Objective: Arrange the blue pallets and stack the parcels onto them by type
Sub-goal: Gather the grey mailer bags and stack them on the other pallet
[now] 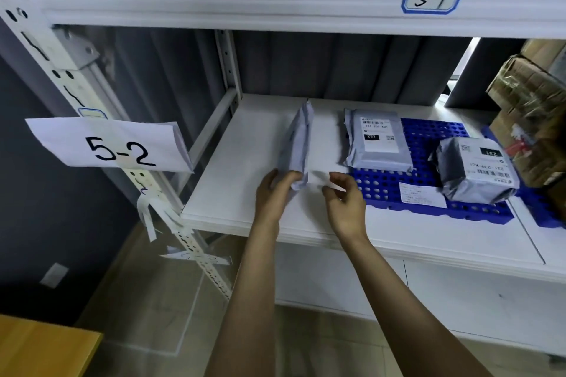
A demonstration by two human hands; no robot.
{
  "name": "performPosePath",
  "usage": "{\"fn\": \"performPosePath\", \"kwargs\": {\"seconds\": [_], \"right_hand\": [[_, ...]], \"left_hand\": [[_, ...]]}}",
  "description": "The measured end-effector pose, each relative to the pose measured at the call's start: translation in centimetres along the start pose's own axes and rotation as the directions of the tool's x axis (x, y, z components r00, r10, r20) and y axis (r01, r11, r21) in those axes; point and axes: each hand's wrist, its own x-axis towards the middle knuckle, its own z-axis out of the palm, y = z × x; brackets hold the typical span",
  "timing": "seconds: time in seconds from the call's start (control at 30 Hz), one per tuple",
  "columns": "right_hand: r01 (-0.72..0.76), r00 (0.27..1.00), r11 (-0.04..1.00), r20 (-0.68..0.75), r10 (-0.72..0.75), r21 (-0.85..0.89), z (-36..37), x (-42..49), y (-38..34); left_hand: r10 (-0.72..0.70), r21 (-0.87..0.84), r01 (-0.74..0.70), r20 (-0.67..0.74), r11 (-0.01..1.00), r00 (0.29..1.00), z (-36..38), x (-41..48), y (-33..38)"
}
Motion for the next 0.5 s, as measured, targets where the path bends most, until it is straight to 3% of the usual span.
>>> {"fn": "performPosePath", "kwargs": {"seconds": [0.2,0.37,0.5], "right_hand": [[-0.035,0.998,0.994,-0.045,0.039,0.099,-3.6,0.3,-0.5],[-0.085,0.995,0.971,-0.029,0.094,0.222,-7.3,0.2,-1.0],[-0.089,0.993,0.943,-0.044,0.109,0.320,-10.4,0.0,-1.7]], "left_hand": [[-0.178,-0.367,0.288,0.306,0.884,0.935,2.9,-4.7,0.4],[-0.168,-0.442,0.471,0.569,0.764,0.805,5.9,-6.7,0.4],[-0.147,-0.457,0.543,0.655,0.705,0.741,8.5,-8.0,0.1]]}}
